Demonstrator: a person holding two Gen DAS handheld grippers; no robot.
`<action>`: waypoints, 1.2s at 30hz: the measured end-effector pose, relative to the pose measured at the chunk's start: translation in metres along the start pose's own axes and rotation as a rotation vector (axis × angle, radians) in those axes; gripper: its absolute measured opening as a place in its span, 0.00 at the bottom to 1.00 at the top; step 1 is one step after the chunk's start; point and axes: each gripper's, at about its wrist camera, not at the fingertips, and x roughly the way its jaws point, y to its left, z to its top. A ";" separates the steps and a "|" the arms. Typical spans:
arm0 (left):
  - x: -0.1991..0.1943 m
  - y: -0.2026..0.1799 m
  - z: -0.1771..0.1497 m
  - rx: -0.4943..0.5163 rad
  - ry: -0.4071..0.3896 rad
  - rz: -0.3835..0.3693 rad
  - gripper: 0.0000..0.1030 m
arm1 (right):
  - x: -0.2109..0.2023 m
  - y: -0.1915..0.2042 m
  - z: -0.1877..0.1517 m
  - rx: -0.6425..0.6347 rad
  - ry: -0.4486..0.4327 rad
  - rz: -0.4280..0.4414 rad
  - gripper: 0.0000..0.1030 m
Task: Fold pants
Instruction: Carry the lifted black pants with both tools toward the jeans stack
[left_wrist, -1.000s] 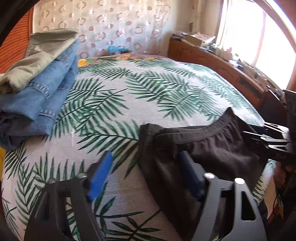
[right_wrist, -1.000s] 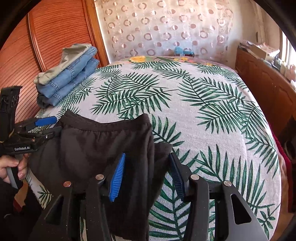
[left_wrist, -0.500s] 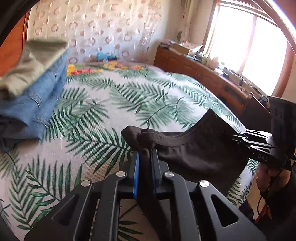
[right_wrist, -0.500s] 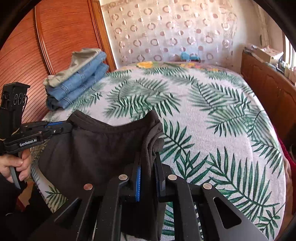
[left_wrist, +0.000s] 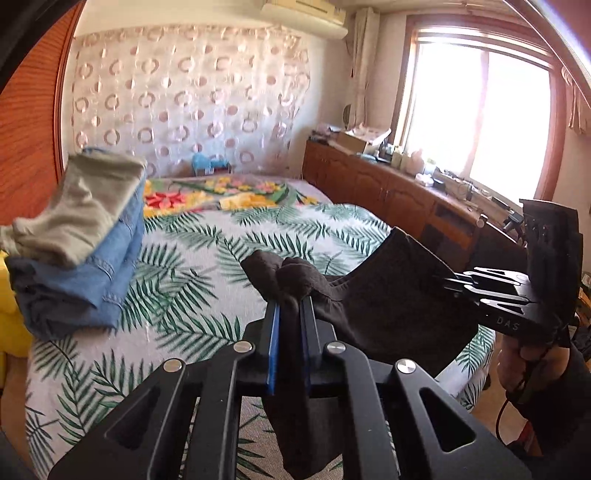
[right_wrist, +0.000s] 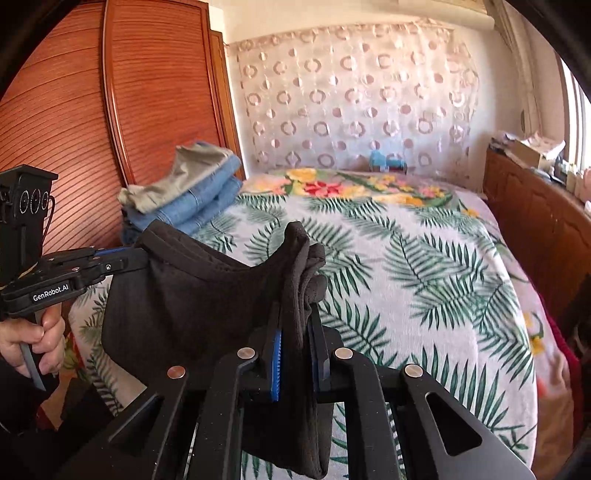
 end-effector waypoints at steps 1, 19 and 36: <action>-0.002 0.000 0.002 0.000 -0.007 0.002 0.10 | -0.001 0.001 0.002 -0.004 -0.007 0.001 0.11; -0.004 0.030 0.021 -0.025 -0.052 0.045 0.10 | 0.040 0.010 0.037 -0.080 -0.036 0.030 0.11; -0.006 0.079 0.064 -0.037 -0.120 0.136 0.10 | 0.098 0.018 0.107 -0.169 -0.076 0.083 0.11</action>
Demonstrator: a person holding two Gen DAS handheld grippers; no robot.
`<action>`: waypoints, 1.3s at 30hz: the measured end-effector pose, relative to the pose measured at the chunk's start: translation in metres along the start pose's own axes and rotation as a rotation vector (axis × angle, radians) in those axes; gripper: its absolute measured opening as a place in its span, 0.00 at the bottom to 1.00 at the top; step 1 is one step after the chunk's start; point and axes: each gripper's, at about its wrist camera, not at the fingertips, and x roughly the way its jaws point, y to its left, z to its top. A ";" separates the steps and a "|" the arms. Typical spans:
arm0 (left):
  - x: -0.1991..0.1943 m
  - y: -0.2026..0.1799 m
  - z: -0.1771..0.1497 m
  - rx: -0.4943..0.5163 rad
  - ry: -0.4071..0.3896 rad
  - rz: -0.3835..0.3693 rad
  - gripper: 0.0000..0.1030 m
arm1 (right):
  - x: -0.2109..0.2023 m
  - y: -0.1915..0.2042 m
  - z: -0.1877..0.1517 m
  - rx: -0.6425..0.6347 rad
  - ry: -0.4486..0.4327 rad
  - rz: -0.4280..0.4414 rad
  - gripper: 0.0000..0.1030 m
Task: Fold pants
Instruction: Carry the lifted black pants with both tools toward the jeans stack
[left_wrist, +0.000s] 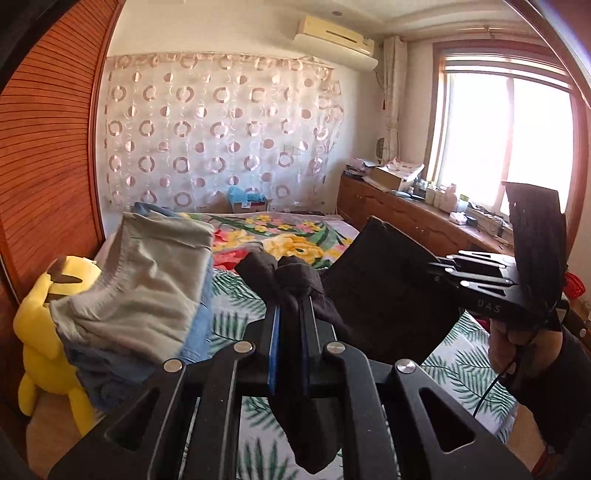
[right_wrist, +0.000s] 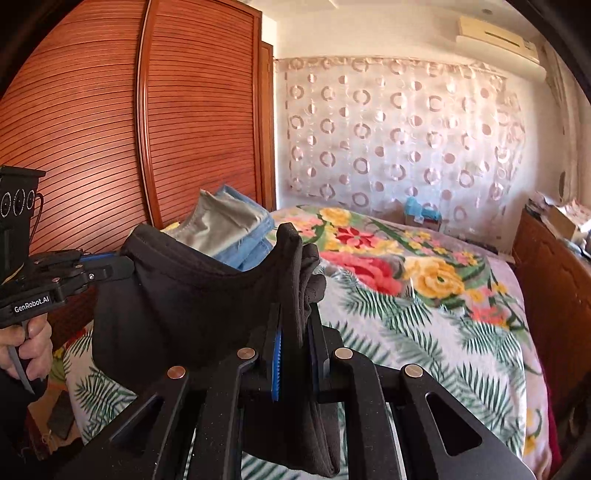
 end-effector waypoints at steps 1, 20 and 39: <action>0.001 0.004 0.002 -0.004 -0.001 0.004 0.10 | 0.005 -0.001 0.002 0.002 0.000 0.005 0.11; 0.004 0.078 0.043 -0.028 -0.069 0.141 0.10 | 0.095 0.000 0.070 -0.163 -0.046 0.076 0.11; 0.004 0.105 0.025 -0.103 -0.098 0.259 0.10 | 0.183 0.009 0.100 -0.314 -0.031 0.135 0.11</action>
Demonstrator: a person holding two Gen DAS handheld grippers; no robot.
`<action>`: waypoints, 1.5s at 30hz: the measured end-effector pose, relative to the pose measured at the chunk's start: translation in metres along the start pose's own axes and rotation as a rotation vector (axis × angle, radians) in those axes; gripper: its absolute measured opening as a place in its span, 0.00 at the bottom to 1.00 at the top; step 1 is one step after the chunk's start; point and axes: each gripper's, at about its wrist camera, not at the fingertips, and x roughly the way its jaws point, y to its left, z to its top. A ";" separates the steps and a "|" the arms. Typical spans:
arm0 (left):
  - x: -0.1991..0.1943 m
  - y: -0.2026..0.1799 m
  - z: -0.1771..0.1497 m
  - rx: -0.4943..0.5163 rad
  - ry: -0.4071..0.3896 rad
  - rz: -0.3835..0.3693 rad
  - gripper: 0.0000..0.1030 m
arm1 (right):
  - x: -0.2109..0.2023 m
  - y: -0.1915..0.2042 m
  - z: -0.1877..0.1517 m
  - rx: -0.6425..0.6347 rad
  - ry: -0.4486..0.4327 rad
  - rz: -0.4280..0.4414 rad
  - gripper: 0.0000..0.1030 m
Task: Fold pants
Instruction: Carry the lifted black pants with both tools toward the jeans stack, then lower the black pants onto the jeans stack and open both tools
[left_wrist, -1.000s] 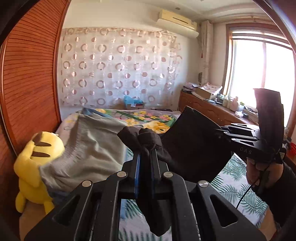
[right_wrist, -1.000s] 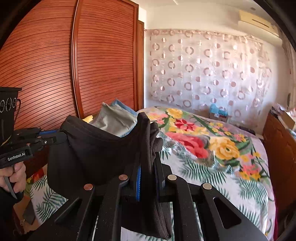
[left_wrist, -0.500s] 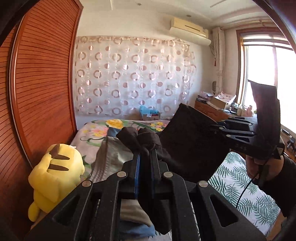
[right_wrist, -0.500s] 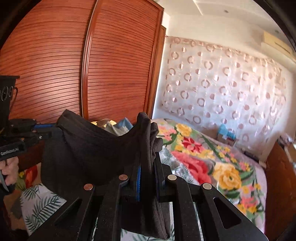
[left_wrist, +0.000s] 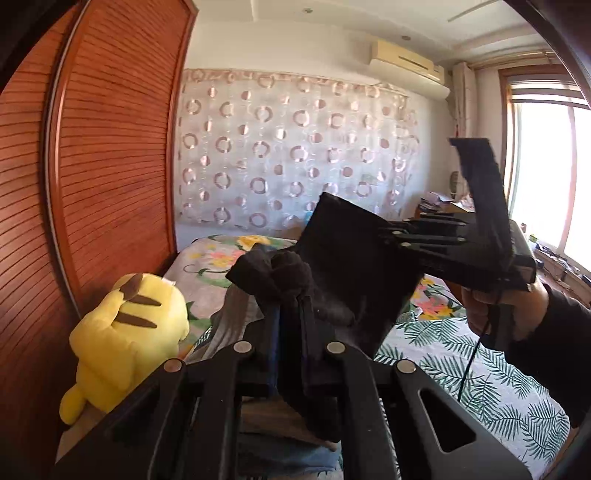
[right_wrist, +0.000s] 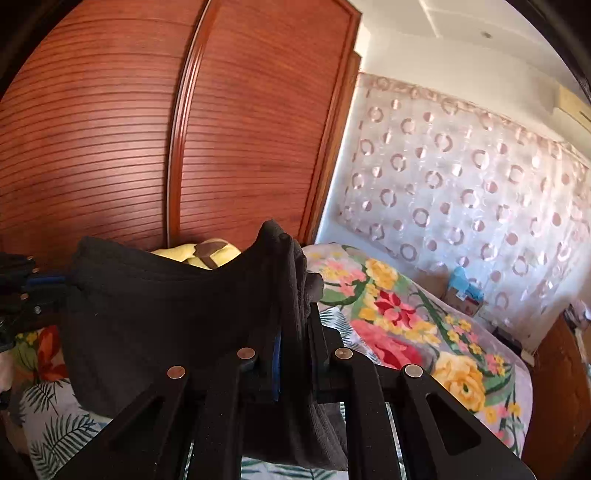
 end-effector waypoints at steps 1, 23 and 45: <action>0.001 0.002 -0.002 -0.011 0.007 0.005 0.10 | 0.006 0.000 0.002 -0.009 0.004 0.003 0.11; 0.025 0.017 -0.036 -0.060 0.128 0.049 0.46 | 0.050 -0.024 0.008 0.054 0.074 0.025 0.44; 0.012 0.009 -0.041 -0.016 0.161 0.068 0.75 | -0.004 -0.030 -0.028 0.216 0.109 -0.011 0.44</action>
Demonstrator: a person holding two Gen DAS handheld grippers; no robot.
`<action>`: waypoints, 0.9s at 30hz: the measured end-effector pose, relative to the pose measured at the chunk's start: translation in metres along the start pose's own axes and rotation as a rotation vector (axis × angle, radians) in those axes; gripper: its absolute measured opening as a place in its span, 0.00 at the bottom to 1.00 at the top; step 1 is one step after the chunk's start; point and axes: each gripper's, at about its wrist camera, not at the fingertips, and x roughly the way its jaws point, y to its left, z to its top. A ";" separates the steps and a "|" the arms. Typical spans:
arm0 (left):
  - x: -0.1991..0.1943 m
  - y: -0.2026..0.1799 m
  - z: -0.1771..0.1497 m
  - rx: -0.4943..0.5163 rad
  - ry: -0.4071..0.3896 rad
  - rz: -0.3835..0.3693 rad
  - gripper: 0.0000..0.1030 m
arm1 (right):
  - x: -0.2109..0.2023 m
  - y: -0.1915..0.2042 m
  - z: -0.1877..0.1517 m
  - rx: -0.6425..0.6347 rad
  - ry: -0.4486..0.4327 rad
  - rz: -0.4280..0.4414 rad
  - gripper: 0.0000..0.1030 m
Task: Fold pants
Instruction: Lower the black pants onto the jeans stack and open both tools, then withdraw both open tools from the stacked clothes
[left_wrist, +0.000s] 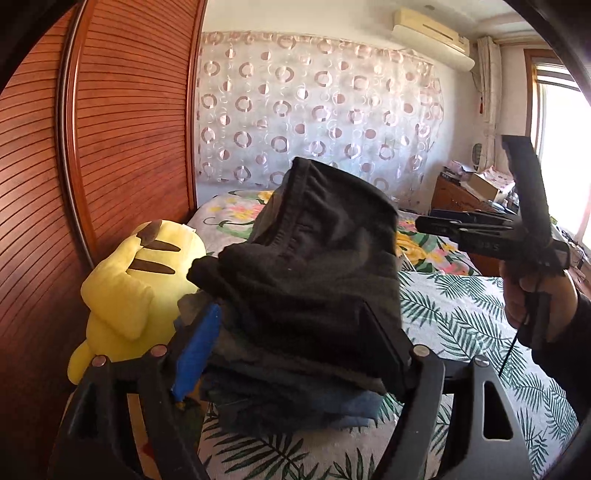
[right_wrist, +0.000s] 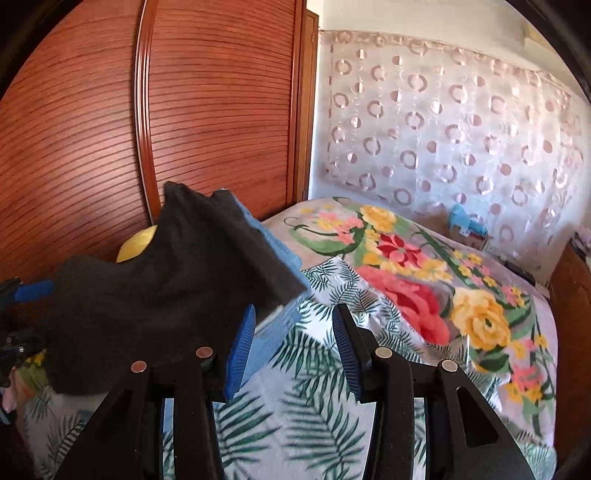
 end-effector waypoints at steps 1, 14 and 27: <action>-0.002 -0.002 0.000 0.008 -0.003 0.002 0.75 | -0.006 0.001 -0.003 0.007 -0.003 0.002 0.44; -0.022 -0.033 -0.013 0.079 0.033 -0.074 0.81 | -0.077 0.020 -0.038 0.073 -0.029 -0.021 0.44; -0.048 -0.083 -0.031 0.135 0.046 -0.166 0.81 | -0.151 0.041 -0.074 0.133 -0.054 -0.086 0.50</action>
